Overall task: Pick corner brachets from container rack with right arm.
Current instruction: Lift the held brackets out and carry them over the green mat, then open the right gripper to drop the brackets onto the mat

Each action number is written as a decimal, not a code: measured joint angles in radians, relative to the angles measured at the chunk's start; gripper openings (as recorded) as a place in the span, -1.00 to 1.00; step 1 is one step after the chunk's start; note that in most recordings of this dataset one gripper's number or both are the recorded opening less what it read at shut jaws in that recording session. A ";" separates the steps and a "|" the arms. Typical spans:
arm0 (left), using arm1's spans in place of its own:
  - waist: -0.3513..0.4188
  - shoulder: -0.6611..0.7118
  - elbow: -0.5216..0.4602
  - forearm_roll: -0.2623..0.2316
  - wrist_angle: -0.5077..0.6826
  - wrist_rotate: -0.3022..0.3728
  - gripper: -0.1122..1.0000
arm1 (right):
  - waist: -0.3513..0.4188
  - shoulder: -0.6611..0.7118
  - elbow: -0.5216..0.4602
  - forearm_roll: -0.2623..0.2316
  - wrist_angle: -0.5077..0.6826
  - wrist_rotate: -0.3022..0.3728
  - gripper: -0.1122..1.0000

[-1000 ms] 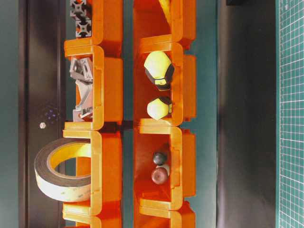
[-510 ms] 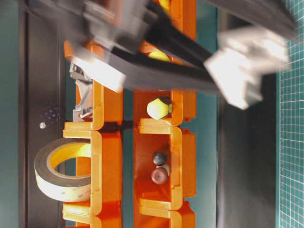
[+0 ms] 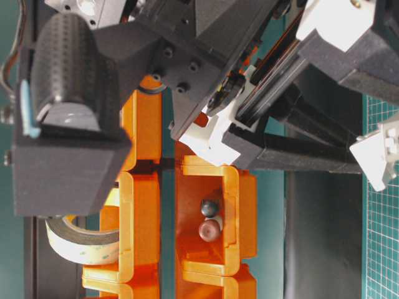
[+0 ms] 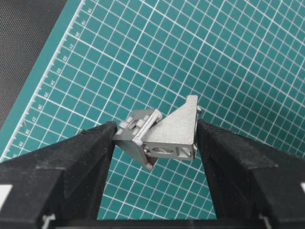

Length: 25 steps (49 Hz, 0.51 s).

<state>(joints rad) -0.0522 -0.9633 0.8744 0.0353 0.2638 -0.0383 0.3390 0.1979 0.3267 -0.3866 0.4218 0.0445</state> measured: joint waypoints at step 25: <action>0.000 -0.009 0.000 -0.002 -0.002 0.000 -0.80 | -0.046 0.012 0.026 0.014 -0.048 0.006 0.35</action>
<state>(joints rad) -0.0522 -0.9725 0.8744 0.0337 0.2623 -0.0383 0.2930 0.2102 0.3528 -0.3728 0.3743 0.0506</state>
